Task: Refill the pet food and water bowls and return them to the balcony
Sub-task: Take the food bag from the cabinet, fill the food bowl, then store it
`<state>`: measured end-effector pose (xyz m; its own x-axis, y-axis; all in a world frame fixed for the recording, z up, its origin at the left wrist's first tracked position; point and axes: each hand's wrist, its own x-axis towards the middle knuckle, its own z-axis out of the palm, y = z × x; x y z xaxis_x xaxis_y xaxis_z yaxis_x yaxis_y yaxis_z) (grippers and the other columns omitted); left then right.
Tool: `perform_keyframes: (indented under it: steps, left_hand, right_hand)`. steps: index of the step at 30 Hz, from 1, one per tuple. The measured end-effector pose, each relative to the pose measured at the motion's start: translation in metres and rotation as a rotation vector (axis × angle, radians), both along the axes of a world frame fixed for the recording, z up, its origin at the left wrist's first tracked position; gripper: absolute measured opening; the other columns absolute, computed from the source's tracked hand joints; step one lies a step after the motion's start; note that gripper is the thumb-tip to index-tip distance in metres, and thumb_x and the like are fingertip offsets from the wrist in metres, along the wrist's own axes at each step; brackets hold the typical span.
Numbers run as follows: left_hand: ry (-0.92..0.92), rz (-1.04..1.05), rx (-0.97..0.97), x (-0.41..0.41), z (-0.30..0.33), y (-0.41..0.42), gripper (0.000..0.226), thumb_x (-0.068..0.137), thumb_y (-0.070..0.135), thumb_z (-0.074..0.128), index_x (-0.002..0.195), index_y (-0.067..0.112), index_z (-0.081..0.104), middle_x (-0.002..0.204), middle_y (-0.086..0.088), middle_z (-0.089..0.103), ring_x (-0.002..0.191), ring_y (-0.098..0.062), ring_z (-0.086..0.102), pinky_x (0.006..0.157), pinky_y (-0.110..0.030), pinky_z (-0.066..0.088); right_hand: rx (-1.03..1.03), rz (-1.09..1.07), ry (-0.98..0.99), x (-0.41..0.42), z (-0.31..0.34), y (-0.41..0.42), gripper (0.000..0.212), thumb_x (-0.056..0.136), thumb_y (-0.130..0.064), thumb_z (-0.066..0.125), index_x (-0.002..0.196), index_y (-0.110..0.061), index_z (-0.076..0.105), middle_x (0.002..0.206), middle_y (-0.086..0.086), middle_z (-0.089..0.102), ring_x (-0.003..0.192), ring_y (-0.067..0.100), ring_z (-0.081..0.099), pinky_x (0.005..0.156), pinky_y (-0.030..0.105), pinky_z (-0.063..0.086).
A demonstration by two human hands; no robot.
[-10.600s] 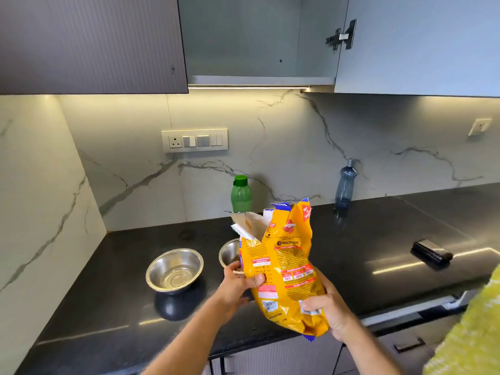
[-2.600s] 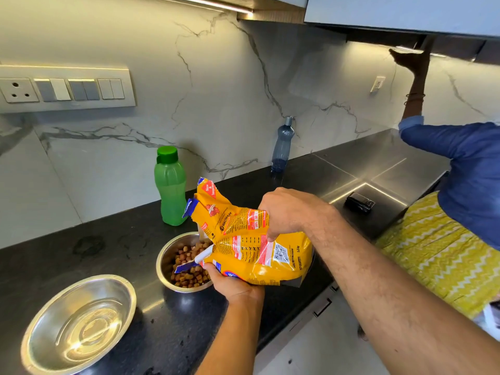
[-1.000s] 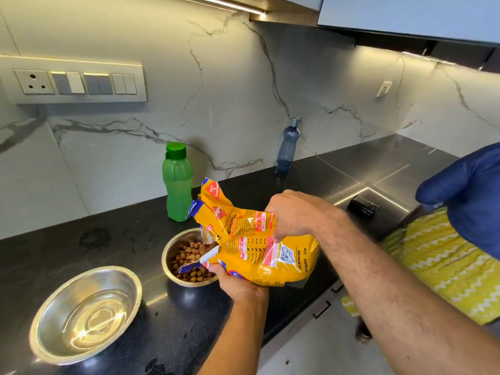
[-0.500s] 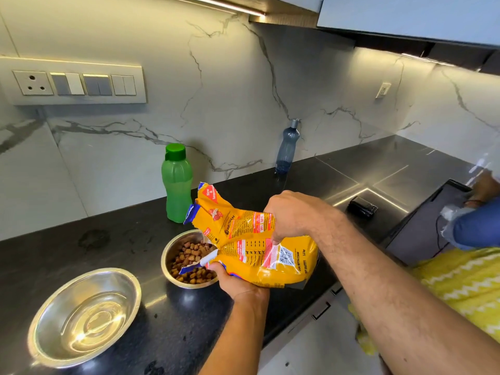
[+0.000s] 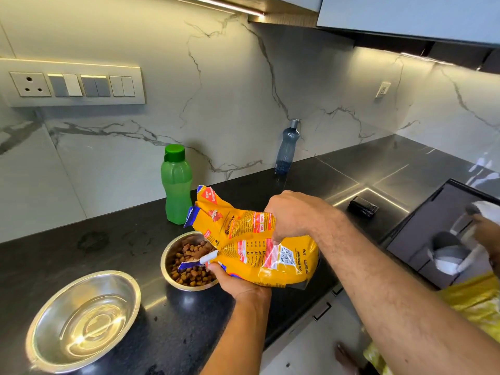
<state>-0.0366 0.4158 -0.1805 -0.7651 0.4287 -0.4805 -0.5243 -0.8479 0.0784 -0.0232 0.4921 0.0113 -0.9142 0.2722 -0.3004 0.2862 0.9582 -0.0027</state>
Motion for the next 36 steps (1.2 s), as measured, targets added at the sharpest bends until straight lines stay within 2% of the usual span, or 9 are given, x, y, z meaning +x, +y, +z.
perform_keyframes:
  steps: [6, 11, 13, 16, 23, 27, 29, 33, 36]
  left_hand:
    - [0.005, -0.057, -0.021, -0.005, -0.005, 0.002, 0.063, 0.092, 0.076, 0.035, 0.117, 0.028, 0.067, 0.107, -0.005, 0.078, 0.09, -0.029, 0.075, 0.077, -0.043, 0.055]
    - [0.005, -0.022, -0.007, -0.005, -0.002, 0.0, 0.061, 0.093, 0.075, 0.034, 0.111, 0.029, 0.07, 0.103, -0.003, 0.079, 0.083, -0.026, 0.077, 0.066, -0.038, 0.06]
    - [0.0, -0.004, -0.004, -0.004, 0.0, -0.001, 0.059, 0.093, 0.075, 0.036, 0.111, 0.03, 0.069, 0.1, -0.003, 0.079, 0.082, -0.025, 0.077, 0.06, -0.036, 0.061]
    - [0.006, -0.002, -0.012, -0.003, 0.0, -0.001, 0.059, 0.092, 0.075, 0.036, 0.113, 0.03, 0.068, 0.101, -0.003, 0.079, 0.083, -0.025, 0.077, 0.061, -0.036, 0.061]
    - [0.024, -0.074, -0.049, -0.004, -0.006, 0.001, 0.063, 0.093, 0.075, 0.034, 0.114, 0.027, 0.069, 0.107, -0.006, 0.077, 0.096, -0.032, 0.073, 0.079, -0.044, 0.055]
    - [0.019, -0.083, -0.056, -0.003, -0.004, 0.002, 0.064, 0.094, 0.074, 0.033, 0.115, 0.025, 0.069, 0.109, -0.008, 0.077, 0.104, -0.035, 0.068, 0.088, -0.049, 0.053]
    - [0.028, -0.06, -0.063, -0.002, -0.002, 0.002, 0.064, 0.092, 0.076, 0.034, 0.113, 0.027, 0.07, 0.109, -0.007, 0.077, 0.098, -0.033, 0.073, 0.084, -0.047, 0.055]
    - [0.046, -0.015, -0.08, 0.0, 0.001, 0.002, 0.063, 0.09, 0.078, 0.035, 0.111, 0.031, 0.071, 0.107, -0.003, 0.078, 0.092, -0.028, 0.076, 0.078, -0.043, 0.056]
    - [0.053, -0.03, -0.089, 0.0, 0.001, 0.002, 0.063, 0.089, 0.078, 0.036, 0.11, 0.031, 0.071, 0.107, -0.004, 0.078, 0.093, -0.029, 0.075, 0.08, -0.044, 0.056]
  right_hand:
    - [-0.002, 0.005, 0.01, -0.001, -0.001, -0.001, 0.026, 0.081, -0.035, 0.087, 0.098, -0.023, 0.07, 0.084, -0.01, 0.061, 0.084, 0.012, 0.061, 0.061, 0.028, 0.042]
    - [0.014, 0.005, 0.006, -0.002, 0.001, -0.001, 0.029, 0.08, -0.034, 0.087, 0.079, -0.03, 0.059, 0.086, -0.009, 0.063, 0.086, 0.014, 0.065, 0.079, 0.039, 0.057]
    - [0.008, 0.002, 0.003, -0.001, 0.002, -0.002, 0.034, 0.08, -0.035, 0.087, 0.072, -0.032, 0.054, 0.084, -0.01, 0.061, 0.087, 0.014, 0.064, 0.082, 0.04, 0.057]
    - [0.005, 0.005, 0.001, 0.002, 0.002, -0.003, 0.037, 0.08, -0.036, 0.087, 0.072, -0.033, 0.051, 0.084, -0.011, 0.058, 0.089, 0.014, 0.063, 0.084, 0.041, 0.057]
    - [0.004, 0.002, 0.004, 0.006, 0.001, -0.002, 0.035, 0.082, -0.035, 0.086, 0.071, -0.031, 0.053, 0.083, -0.012, 0.058, 0.081, 0.009, 0.059, 0.073, 0.034, 0.051]
    - [0.001, -0.007, 0.009, 0.008, 0.002, -0.001, 0.038, 0.081, -0.033, 0.086, 0.067, -0.031, 0.051, 0.077, -0.012, 0.057, 0.074, 0.006, 0.056, 0.062, 0.029, 0.041]
    - [-0.004, -0.012, 0.011, 0.008, 0.003, -0.001, 0.036, 0.081, -0.034, 0.087, 0.068, -0.031, 0.053, 0.079, -0.012, 0.058, 0.074, 0.006, 0.056, 0.063, 0.029, 0.044]
    - [-0.023, -0.022, -0.001, 0.011, 0.005, -0.003, 0.026, 0.081, -0.036, 0.086, 0.085, -0.031, 0.061, 0.092, -0.006, 0.063, 0.089, 0.013, 0.061, 0.082, 0.039, 0.056]
    - [-0.065, -0.068, 0.027, 0.012, 0.001, 0.0, 0.015, 0.091, -0.03, 0.077, 0.099, -0.023, 0.065, 0.102, 0.008, 0.066, 0.099, 0.028, 0.064, 0.089, 0.051, 0.053]
